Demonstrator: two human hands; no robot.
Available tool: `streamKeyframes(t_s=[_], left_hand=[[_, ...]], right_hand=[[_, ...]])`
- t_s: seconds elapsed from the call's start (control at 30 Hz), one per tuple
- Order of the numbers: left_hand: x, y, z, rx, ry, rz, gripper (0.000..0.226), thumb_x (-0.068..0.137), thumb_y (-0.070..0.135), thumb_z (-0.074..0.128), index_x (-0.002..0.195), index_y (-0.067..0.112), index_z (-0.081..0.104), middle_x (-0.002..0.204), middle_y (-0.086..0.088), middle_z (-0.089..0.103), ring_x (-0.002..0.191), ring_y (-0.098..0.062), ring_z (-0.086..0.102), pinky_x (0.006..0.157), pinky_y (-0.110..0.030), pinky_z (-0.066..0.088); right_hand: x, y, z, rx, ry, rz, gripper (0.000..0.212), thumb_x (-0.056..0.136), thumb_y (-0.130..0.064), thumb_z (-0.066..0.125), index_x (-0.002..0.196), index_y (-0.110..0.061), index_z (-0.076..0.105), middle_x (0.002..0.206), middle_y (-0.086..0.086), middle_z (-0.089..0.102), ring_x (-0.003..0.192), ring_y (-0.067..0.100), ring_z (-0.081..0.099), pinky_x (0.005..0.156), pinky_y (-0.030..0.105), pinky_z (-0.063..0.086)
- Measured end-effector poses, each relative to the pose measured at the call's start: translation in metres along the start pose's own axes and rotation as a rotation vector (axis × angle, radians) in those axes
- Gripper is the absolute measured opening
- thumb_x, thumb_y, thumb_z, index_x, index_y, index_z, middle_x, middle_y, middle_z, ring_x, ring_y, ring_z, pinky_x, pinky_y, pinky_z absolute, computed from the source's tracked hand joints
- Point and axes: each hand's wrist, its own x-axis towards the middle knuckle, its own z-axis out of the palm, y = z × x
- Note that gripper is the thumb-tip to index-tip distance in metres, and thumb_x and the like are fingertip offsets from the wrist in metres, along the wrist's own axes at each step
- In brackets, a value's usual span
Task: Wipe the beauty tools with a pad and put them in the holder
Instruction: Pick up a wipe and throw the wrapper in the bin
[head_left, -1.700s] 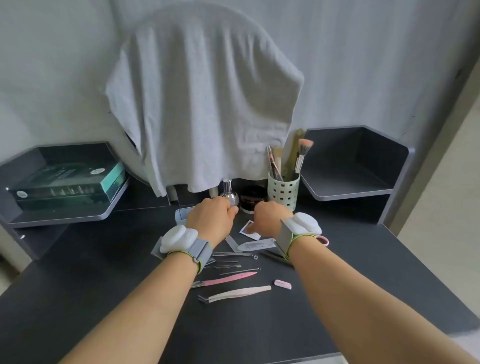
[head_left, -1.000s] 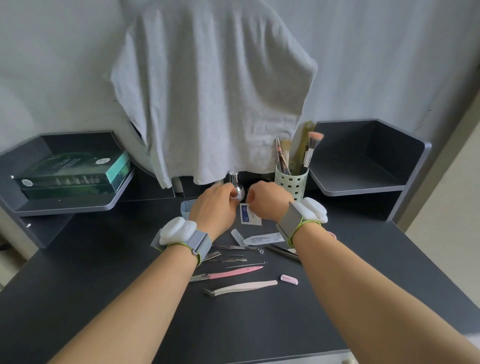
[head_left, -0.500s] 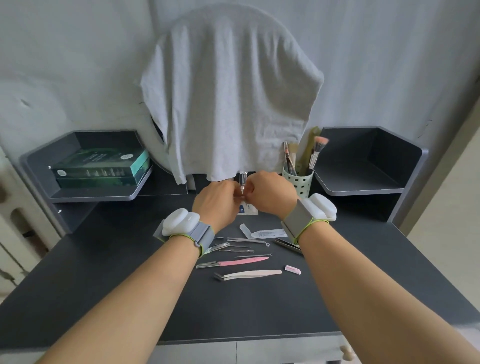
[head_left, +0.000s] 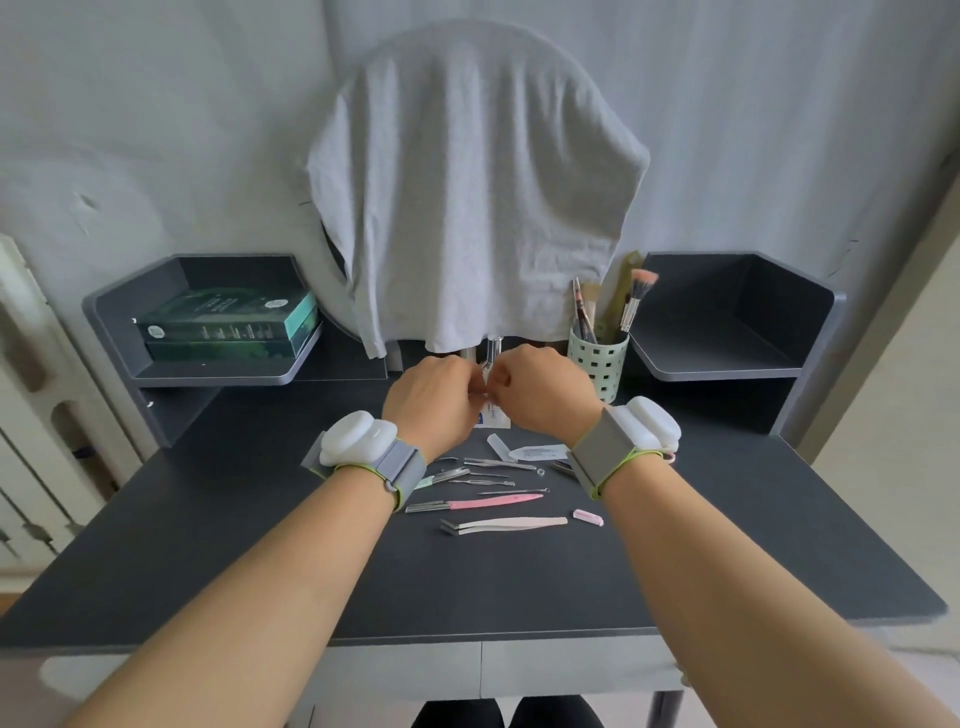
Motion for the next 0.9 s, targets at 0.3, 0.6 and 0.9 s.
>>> streamKeyframes(t_s=[0.3,0.6,0.9], left_hand=[[-0.021,0.012,-0.009,0.068,0.057,0.019,0.016,0.090,0.020,0.053,0.076,0.027,0.058,0.087,-0.001,0.066,0.083,-0.033,0.060,0.060,-0.032,0.035],[-0.024,0.021,-0.009,0.092,0.071,0.009,0.016,0.087,0.016,0.052,0.084,0.023,0.066,0.091,-0.001,0.067,0.082,-0.032,0.061,0.060,-0.032,0.036],[-0.030,0.023,-0.015,0.065,0.077,-0.029,0.017,0.089,0.020,0.055,0.088,0.024,0.072,0.087,-0.001,0.070,0.071,-0.027,0.051,0.059,-0.030,0.034]], right_hand=[[-0.007,-0.005,0.008,-0.016,-0.012,0.011,0.021,0.092,-0.020,0.054,0.102,-0.026,0.071,0.104,0.005,0.070,0.093,0.034,0.066,0.071,0.033,0.045],[-0.001,0.003,0.014,0.148,0.016,0.097,0.017,0.089,-0.025,0.053,0.088,-0.032,0.068,0.097,0.003,0.071,0.090,0.030,0.066,0.077,0.037,0.055],[0.006,0.010,0.023,0.209,0.068,0.146,0.018,0.095,-0.025,0.053,0.095,-0.020,0.070,0.099,0.010,0.072,0.093,0.034,0.065,0.078,0.037,0.054]])
